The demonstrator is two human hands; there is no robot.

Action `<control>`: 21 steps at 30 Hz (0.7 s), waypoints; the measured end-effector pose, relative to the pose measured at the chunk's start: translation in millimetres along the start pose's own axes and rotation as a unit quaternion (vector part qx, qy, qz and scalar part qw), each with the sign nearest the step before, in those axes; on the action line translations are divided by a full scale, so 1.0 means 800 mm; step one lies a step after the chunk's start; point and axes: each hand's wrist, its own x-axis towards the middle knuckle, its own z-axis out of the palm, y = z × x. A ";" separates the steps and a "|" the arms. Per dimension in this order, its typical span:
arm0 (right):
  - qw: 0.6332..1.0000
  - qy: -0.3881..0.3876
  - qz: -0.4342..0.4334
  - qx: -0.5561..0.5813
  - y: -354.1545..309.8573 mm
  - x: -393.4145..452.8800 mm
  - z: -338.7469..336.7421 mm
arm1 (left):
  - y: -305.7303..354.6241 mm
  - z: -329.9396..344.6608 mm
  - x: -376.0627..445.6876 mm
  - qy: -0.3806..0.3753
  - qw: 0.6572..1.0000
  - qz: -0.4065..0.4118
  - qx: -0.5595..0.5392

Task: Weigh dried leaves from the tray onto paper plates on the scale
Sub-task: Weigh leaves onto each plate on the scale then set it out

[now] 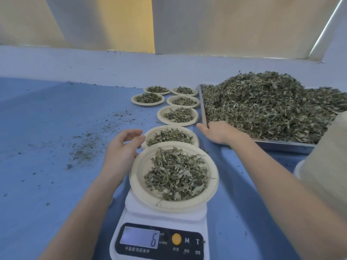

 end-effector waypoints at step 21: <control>0.947 -0.023 -0.264 0.183 -0.088 -0.117 -0.077 | 0.001 -0.003 -0.004 -0.003 1.000 -0.007 0.004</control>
